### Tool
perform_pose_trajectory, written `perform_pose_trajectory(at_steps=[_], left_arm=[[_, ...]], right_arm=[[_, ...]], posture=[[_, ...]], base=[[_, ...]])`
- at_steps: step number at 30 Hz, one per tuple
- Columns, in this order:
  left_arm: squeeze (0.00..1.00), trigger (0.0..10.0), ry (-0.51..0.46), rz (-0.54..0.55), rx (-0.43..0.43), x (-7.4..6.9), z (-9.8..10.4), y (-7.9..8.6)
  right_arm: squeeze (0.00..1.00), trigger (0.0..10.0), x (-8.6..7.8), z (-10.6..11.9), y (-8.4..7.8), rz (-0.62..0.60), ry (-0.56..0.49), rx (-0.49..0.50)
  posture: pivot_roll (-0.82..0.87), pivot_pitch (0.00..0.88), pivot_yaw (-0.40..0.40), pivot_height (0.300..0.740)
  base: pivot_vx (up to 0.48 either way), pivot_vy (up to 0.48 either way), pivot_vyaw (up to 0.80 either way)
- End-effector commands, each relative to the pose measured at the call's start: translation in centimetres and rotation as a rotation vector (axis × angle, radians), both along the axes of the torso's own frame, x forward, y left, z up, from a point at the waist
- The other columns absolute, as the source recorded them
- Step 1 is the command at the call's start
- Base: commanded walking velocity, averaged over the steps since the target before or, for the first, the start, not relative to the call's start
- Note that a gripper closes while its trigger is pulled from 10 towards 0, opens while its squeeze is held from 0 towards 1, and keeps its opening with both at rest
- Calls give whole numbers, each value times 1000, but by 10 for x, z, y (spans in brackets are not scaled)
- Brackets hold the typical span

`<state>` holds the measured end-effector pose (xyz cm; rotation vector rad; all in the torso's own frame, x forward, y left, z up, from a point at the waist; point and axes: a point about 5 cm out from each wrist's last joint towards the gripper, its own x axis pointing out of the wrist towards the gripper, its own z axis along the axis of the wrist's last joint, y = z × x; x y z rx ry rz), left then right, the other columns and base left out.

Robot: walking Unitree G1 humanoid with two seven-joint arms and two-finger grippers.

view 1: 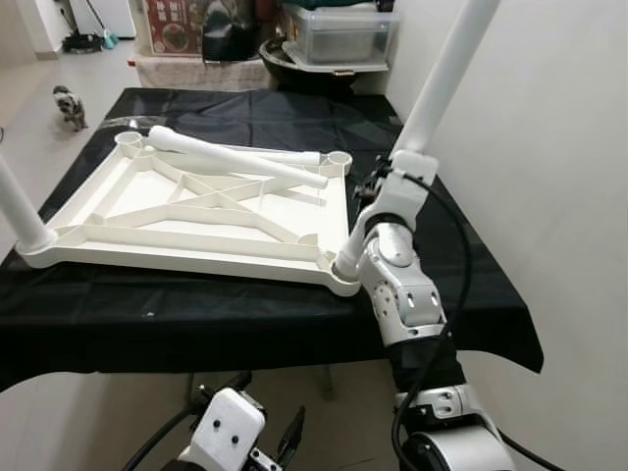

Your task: Building children table

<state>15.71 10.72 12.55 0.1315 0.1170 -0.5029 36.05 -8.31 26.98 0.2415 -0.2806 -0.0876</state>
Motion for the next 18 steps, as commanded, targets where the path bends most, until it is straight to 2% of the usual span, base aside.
perform_pose_trajectory(at_steps=[1, 2, 3, 5, 7, 9, 10, 11, 12, 13, 14, 15, 16, 18], left_arm=[[12, 10000, 35, 4, -12, 1, -5, 0], [1000, 10000, 20, 21, -31, 7, -1, 1], [1000, 10000, 20, 21, -31, 7, -1, 1], [1000, 10000, -45, 73, -24, 22, 9, 5], [1000, 10000, -45, 73, -24, 22, 9, 5], [1000, 10000, -150, 131, 49, 47, 23, 10], [1000, 10000, -150, 131, 49, 47, 23, 10], [1000, 10000, -191, 162, 102, 61, 29, 13], [1000, 10000, -191, 162, 102, 61, 29, 13], [0, 10000, -224, 177, 161, 76, 33, 15], [0, 10000, -224, 177, 161, 76, 33, 15], [0, 10000, -242, 176, 193, 85, 37, 16], [0, 10000, -242, 176, 193, 85, 37, 16], [0, 10000, -256, 175, 248, 100, 38, 16]], right_arm=[[0, 10000, -8, 23, 5, 64, -126, 26], [0, 10000, -16, 39, 9, 204, -216, 47], [0, 10000, -16, 39, 9, 204, -216, 47], [0, 10000, -27, 46, 18, 414, -284, 69], [0, 10000, -27, 46, 18, 414, -284, 69], [0, 10000, -28, 22, 24, 544, -202, 63], [0, 10000, -28, 22, 24, 544, -202, 63], [0, 10000, -31, 9, 26, 591, -167, 49], [0, 10000, -31, 9, 26, 591, -167, 49], [0, 10000, -35, -2, 31, 651, -139, 26], [0, 10000, -35, -2, 31, 651, -139, 26], [0, 10000, -39, -10, 35, 696, -121, 8], [0, 10000, -39, -10, 35, 696, -121, 8], [0, 10000, -46, -21, 40, 770, -100, -25]], posture=[[136, 73, -97, 740], [131, 61, -94, 740], [131, 61, -94, 740], [124, 51, -90, 740], [124, 51, -90, 740], [129, 28, -86, 740], [129, 28, -86, 740], [128, 17, -84, 740], [128, 17, -84, 740], [124, 6, -77, 740], [124, 6, -77, 740], [125, 4, -75, 740], [125, 4, -75, 740], [130, 0, -68, 740]], base=[[0, 0, 0], [0, 0, 0], [0, 0, 0], [0, 0, 0], [0, 0, 0], [0, 0, 0], [0, 0, 0], [0, 0, 0], [0, 0, 0], [0, 0, 0], [0, 0, 0], [0, 0, 0], [0, 0, 0], [0, 0, 0]])
